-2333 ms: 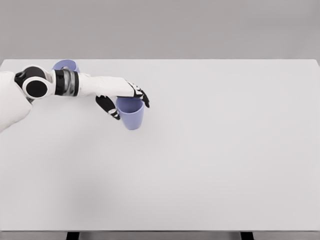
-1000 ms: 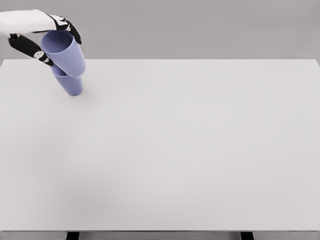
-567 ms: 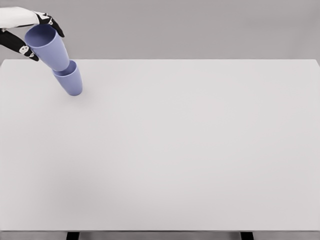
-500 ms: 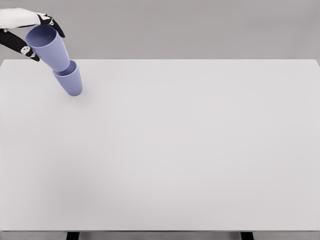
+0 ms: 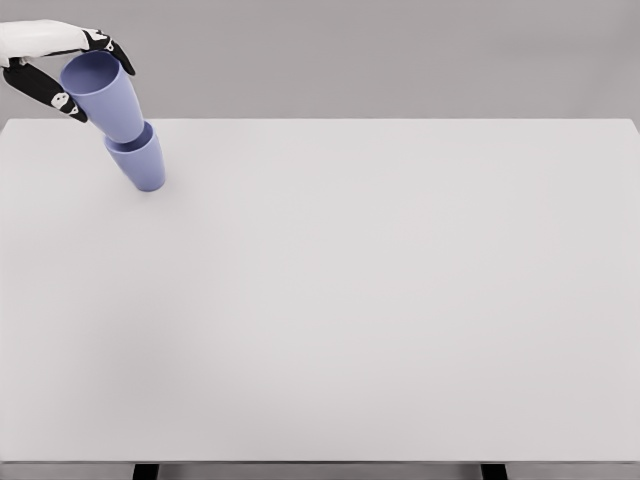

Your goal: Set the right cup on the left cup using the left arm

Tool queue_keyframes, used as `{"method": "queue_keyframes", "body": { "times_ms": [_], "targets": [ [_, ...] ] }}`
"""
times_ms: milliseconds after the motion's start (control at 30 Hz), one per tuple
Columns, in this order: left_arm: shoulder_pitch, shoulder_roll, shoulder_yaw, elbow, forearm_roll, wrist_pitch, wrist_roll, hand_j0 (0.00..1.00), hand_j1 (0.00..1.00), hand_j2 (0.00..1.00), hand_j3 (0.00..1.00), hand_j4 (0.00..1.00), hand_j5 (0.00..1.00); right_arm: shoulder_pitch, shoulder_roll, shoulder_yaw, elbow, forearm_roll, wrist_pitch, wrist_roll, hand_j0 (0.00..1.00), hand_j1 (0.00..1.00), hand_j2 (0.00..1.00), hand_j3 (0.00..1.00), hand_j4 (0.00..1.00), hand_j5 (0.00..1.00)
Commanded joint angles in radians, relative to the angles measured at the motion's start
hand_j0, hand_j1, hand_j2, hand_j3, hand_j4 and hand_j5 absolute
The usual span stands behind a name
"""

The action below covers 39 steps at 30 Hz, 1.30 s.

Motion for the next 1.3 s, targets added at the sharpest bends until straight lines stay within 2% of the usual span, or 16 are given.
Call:
{"method": "queue_keyframes", "body": {
  "times_ms": [0,500,1167,1267],
  "targets": [
    [-0.001,-0.001,0.004,0.000,0.002,0.001,0.000,0.59,0.59,0.59,0.59,0.59,0.59,0.000,0.000,0.000,0.000,0.000,0.000,0.000,1.00,1.00,1.00,1.00,1.00,1.00],
    [-0.003,-0.065,0.004,0.132,-0.008,0.001,0.000,0.60,0.60,0.60,0.60,0.60,0.60,0.000,0.000,0.000,0.000,0.000,0.000,0.000,1.00,1.00,1.00,1.00,1.00,1.00],
    [-0.005,-0.087,0.013,0.161,-0.030,0.001,0.000,0.60,0.60,0.60,0.60,0.60,0.60,0.000,0.000,0.000,0.000,0.000,0.000,0.000,1.00,1.00,1.00,1.00,1.00,1.00],
    [-0.005,-0.107,0.018,0.195,-0.047,0.001,0.000,0.60,0.60,0.60,0.60,0.60,0.60,0.000,0.000,0.000,0.000,0.000,0.000,0.000,1.00,1.00,1.00,1.00,1.00,1.00]
  ]
}}
